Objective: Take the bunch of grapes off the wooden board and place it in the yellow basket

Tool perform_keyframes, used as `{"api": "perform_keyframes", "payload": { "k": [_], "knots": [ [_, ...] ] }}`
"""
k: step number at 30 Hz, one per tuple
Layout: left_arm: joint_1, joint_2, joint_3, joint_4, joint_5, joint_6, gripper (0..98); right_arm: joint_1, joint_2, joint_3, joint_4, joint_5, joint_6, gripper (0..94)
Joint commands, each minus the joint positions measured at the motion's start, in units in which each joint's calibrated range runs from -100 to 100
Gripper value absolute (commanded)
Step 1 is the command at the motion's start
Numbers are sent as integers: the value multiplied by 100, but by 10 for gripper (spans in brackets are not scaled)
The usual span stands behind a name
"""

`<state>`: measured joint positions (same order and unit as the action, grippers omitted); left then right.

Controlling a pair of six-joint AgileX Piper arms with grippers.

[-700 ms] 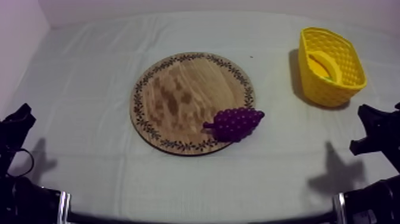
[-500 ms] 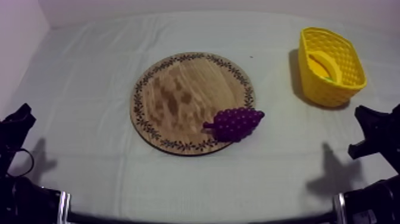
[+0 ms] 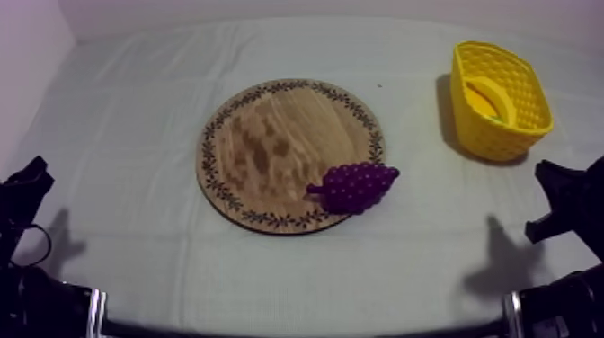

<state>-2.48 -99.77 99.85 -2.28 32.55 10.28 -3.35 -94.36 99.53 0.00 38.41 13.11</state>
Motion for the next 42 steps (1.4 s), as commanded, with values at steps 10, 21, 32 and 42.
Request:
{"api": "perform_keyframes", "payload": {
  "k": [10, 21, 32, 42],
  "knots": [
    [-1, 3, 4, 1, 3, 0, 0, -144, 1477, -1690, 249, 474, -292, 2],
    [-1, 3, 4, 1, 3, 0, 0, -309, 3503, -5300, -327, 1857, 74, 2],
    [-1, 3, 4, 1, 3, 0, 0, -640, 5570, -8024, -700, 3935, 602, 2],
    [-1, 3, 4, 1, 3, 0, 0, -1591, 7069, -8512, -403, 5274, 1036, 2]
  ]
}}
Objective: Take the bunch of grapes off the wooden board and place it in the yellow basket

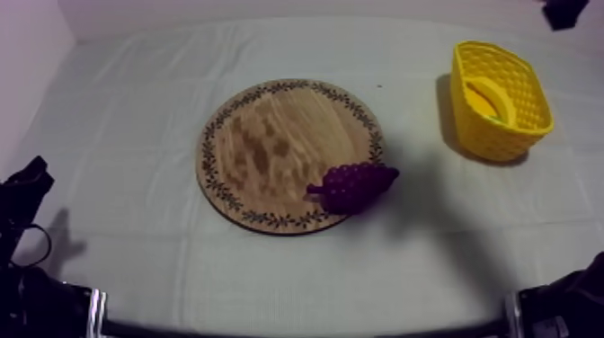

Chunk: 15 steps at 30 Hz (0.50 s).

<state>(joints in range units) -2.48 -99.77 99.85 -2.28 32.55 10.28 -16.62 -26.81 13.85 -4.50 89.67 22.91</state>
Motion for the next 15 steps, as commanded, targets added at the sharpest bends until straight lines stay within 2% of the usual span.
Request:
{"api": "perform_keyframes", "payload": {
  "k": [1, 12, 15],
  "knots": [
    [-1, 3, 4, 1, 3, 0, 0, -353, 436, 86, 71, 195, 115, 2],
    [-1, 3, 4, 1, 3, 0, 0, -984, 1004, 546, 154, 420, 836, 4],
    [-1, 3, 4, 1, 3, 0, 0, -1117, 993, 738, 212, 394, 937, 73]
  ]
}}
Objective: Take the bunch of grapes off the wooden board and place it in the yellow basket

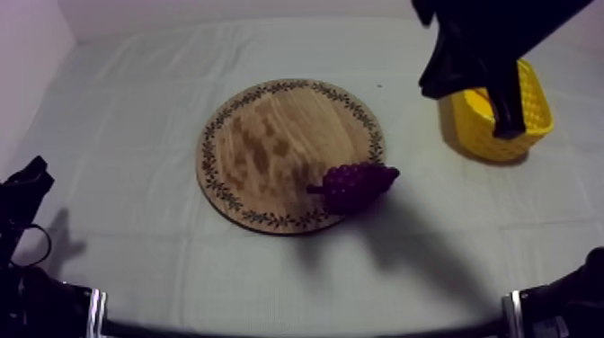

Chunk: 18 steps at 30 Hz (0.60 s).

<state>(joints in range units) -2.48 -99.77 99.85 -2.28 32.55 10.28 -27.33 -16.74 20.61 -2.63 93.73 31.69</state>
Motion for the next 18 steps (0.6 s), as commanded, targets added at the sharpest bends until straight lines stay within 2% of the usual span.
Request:
{"api": "perform_keyframes", "payload": {
  "k": [1, 6, 9, 12, 18],
  "knots": [
    [-1, 3, 4, 1, 3, 0, 0, -69, -22, 111, 44, -13, 89, 122],
    [-1, 3, 4, 1, 3, 0, 0, -52, -113, 263, 163, 38, 292, 573],
    [-1, 3, 4, 1, 3, 0, 0, -173, -132, 328, 352, 97, 316, 786],
    [-1, 3, 4, 1, 3, 0, 0, -235, -108, 359, 436, 81, 346, 876],
    [-1, 3, 4, 1, 3, 0, 0, -256, 150, 425, 412, -30, 379, 913]
  ]
}}
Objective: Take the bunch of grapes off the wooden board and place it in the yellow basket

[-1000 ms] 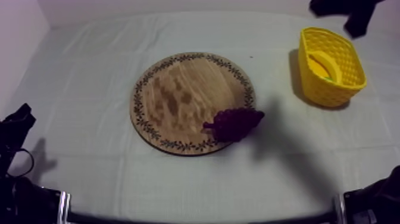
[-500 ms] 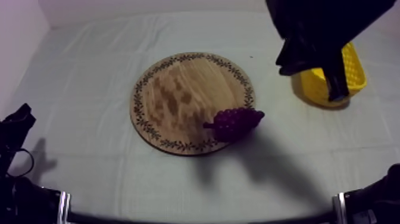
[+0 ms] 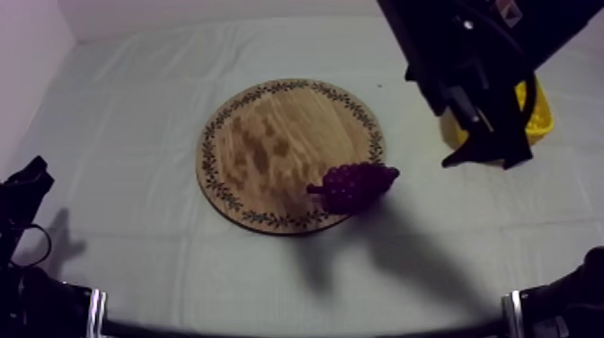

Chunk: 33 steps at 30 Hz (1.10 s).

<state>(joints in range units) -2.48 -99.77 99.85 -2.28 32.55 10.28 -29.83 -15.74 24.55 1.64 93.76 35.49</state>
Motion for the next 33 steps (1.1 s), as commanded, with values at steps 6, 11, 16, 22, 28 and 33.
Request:
{"api": "perform_keyframes", "payload": {
  "k": [6, 11, 16, 22, 28, 33],
  "knots": [
    [-1, 3, 4, 1, 3, 0, 0, -148, 515, 323, -33, -389, -134, 917],
    [-1, 3, 4, 1, 3, 0, 0, -224, 1042, 356, -89, -593, -212, 916],
    [-1, 3, 4, 1, 3, 0, 0, -257, 1673, 215, -108, -833, -260, 914],
    [-1, 3, 4, 1, 3, 0, 0, -192, 2455, -57, -105, -1062, -246, 914],
    [-1, 3, 4, 1, 3, 0, 0, -120, 3120, -134, -83, -1340, -236, 913],
    [-1, 3, 4, 1, 3, 0, 0, -100, 3610, -221, -96, -1545, -243, 907]
  ]
}}
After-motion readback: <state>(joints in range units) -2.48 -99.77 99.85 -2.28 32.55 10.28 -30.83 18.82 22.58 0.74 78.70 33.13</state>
